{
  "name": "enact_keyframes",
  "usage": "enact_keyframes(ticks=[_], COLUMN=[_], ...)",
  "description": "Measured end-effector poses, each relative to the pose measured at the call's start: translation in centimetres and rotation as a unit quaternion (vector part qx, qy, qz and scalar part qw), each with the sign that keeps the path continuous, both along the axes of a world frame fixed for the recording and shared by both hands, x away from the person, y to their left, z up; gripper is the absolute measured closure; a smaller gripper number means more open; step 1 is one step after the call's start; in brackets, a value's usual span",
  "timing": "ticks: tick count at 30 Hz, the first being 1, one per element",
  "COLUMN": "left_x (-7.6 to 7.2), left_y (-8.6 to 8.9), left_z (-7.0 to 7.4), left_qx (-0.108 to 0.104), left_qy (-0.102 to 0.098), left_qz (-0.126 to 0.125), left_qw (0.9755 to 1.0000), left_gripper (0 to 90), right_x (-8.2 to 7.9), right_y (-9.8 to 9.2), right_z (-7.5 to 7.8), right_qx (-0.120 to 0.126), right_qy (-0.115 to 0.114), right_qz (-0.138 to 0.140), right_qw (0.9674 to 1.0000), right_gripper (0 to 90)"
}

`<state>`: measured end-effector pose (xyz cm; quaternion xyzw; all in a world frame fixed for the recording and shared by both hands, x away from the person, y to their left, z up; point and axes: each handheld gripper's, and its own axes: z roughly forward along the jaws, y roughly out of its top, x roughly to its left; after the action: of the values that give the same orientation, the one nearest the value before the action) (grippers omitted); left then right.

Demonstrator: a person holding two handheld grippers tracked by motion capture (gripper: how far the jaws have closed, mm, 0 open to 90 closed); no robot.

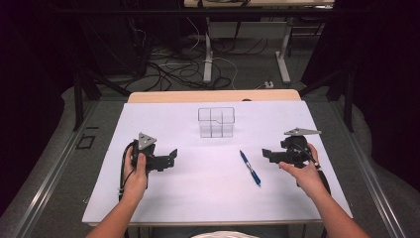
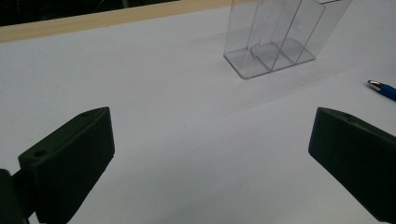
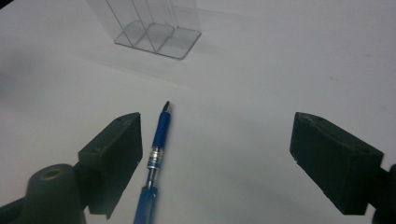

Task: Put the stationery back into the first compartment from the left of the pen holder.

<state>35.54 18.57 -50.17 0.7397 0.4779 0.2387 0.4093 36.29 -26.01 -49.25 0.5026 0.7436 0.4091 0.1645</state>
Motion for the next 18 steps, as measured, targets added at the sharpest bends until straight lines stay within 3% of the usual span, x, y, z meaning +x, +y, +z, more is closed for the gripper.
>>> enact_keyframes(ticks=[3,7,10,11,18], left_x=[0.0,0.0,0.0,0.0,0.1], left_y=[0.1,0.3,0.3,0.3,0.4], left_z=[0.0,0.0,0.0,0.0,-0.1], left_qx=[0.0,-0.001,-0.002,-0.001,0.001], left_qy=[-0.004,-0.002,-0.001,0.001,0.005], left_qz=[0.002,0.002,0.003,0.002,0.0], left_qw=[1.0,1.0,1.0,1.0,1.0], left_gripper=[0.2,0.2,0.2,0.2,0.2], right_x=[0.2,0.8,1.2,1.4,2.2], right_y=[0.7,1.5,2.1,2.2,3.0], right_z=[0.3,0.7,1.2,1.2,2.2], right_qx=[0.009,0.038,0.038,0.035,0.009], right_qy=[-0.005,0.004,0.009,0.002,0.011], right_qz=[0.013,0.02,0.027,0.029,0.024], right_qw=[0.9999,0.9991,0.9989,0.999,0.9996], right_gripper=[24.1,31.0,32.7,32.6,29.4])
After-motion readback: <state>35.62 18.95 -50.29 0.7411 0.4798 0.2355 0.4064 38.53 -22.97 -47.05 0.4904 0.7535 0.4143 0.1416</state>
